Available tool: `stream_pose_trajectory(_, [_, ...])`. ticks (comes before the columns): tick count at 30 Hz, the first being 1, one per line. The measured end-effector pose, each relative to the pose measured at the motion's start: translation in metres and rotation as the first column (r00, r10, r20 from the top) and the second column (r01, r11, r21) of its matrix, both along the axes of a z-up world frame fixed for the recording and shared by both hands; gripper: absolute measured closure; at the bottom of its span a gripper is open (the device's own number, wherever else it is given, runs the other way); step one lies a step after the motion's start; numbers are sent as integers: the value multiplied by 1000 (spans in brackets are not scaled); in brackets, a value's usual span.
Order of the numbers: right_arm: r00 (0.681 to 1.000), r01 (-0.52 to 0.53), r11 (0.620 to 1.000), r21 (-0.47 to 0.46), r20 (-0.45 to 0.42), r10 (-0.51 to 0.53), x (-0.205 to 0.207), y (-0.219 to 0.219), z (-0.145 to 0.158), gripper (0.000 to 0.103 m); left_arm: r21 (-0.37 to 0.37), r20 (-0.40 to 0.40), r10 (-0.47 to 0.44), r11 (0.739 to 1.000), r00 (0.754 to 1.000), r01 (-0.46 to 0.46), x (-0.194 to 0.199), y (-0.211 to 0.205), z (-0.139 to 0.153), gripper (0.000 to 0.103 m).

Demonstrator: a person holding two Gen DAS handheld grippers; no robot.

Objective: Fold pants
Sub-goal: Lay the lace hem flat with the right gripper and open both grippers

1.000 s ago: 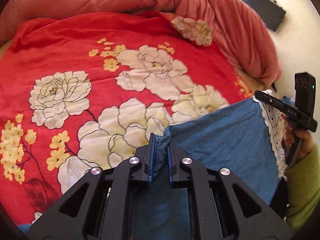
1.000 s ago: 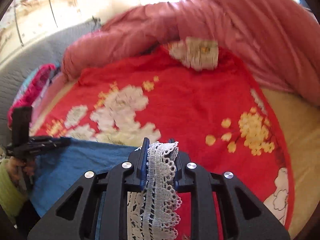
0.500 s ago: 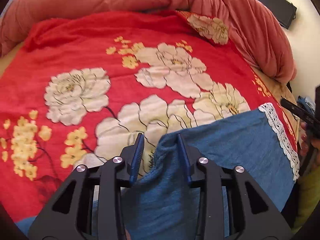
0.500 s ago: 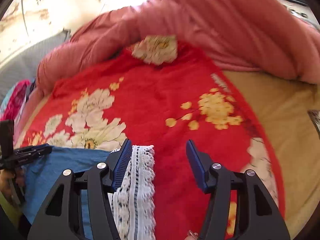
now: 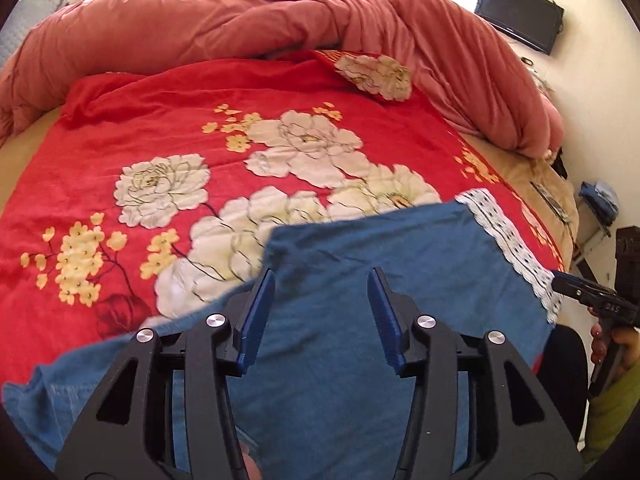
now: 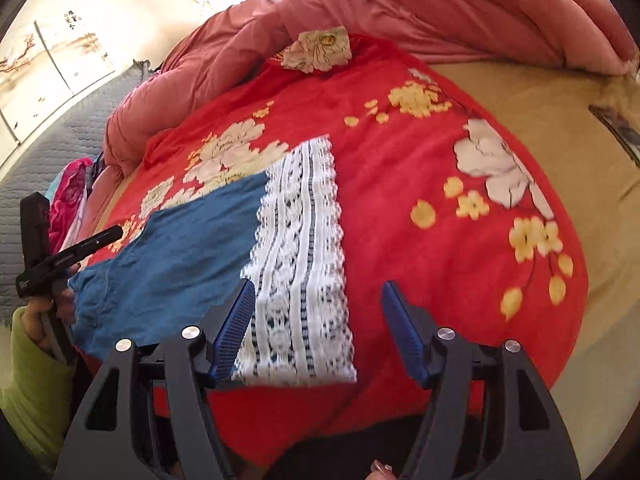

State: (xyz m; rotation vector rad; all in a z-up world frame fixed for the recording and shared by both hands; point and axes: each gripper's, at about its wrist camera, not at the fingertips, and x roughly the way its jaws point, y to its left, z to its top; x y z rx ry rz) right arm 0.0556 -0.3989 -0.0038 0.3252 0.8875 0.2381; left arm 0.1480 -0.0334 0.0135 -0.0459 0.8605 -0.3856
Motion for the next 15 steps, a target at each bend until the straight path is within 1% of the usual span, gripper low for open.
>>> stream_pose_trajectory(2, [1000, -11, 1000, -2, -10, 11, -3, 3, -2, 39, 28, 16, -23, 999, 1000, 22, -14, -10, 0, 63])
stream_pose_trajectory(5, [1000, 4, 1000, -12, -27, -4, -6, 4, -6, 39, 64, 19, -34, 997, 999, 33, -35, -18, -7, 62])
stream_pose_trajectory(8, [999, -8, 999, -49, -48, 6, -8, 8, -9, 40, 96, 10, -19, 995, 1000, 18, -48, -17, -16, 55])
stream_pose_trajectory(10, [998, -20, 995, -93, -55, 14, -10, 12, -10, 53, 140, 20, 2, 990, 1000, -4, -53, -14, -20, 54])
stream_pose_trajectory(11, [998, -36, 990, -134, -52, 29, -12, 17, -10, 64, 157, 18, 15, 987, 1000, -18, -56, -12, -22, 53])
stream_pose_trajectory(12, [998, -46, 987, -155, -46, 39, -14, 19, -9, 70, 160, 6, 29, 987, 1000, -29, -56, -9, -25, 53])
stream_pose_trajectory(13, [998, -59, 981, -185, -40, 53, -17, 23, -8, 72, 164, -14, 56, 985, 998, -53, -57, -4, -28, 53])
stream_pose_trajectory(14, [997, -68, 972, -223, -34, 62, -20, 26, -6, 78, 170, -22, 78, 983, 997, -73, -57, 2, -31, 53])
stream_pose_trajectory(15, [997, -71, 970, -233, -29, 66, -23, 26, -5, 79, 175, -27, 94, 981, 995, -88, -58, 6, -32, 53])
